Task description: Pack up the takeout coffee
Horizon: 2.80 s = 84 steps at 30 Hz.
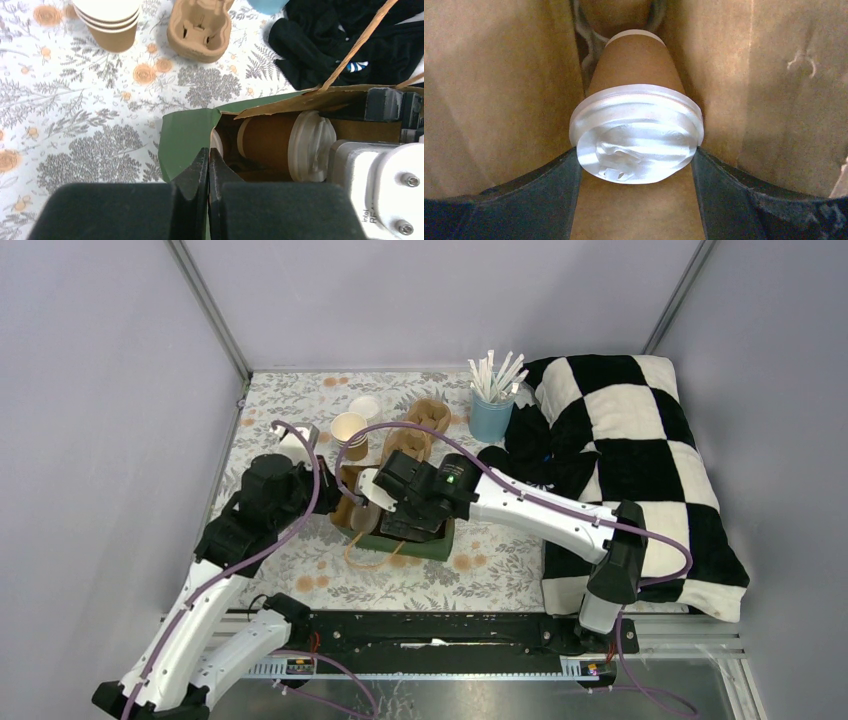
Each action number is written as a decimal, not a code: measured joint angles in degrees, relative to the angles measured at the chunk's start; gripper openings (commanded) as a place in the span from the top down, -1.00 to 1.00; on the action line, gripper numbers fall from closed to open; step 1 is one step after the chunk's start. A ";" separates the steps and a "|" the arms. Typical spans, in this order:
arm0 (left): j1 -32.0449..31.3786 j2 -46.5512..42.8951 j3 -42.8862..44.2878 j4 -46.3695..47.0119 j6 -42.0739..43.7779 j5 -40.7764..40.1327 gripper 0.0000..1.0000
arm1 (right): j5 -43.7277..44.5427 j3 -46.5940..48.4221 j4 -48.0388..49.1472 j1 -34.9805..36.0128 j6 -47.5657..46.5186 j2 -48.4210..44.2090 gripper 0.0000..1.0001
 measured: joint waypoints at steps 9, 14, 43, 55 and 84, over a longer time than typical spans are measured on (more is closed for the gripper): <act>-0.66 -9.22 -9.29 9.42 2.75 3.02 1.00 | 0.04 4.31 -3.72 2.25 -2.51 0.94 0.32; -0.70 -13.88 -14.19 12.35 3.34 4.44 1.00 | 1.33 7.41 -6.71 3.85 -1.68 4.70 0.36; -1.53 -5.86 -18.10 30.42 10.49 0.02 1.00 | 11.91 8.48 -9.84 2.54 5.49 8.74 0.41; -2.10 -12.66 -19.91 29.81 12.59 0.81 1.00 | 8.50 3.23 -3.63 1.22 3.10 4.44 0.46; -3.50 -11.65 -21.11 19.30 -2.56 14.62 1.00 | 10.80 -0.48 -4.22 0.13 2.64 2.84 0.50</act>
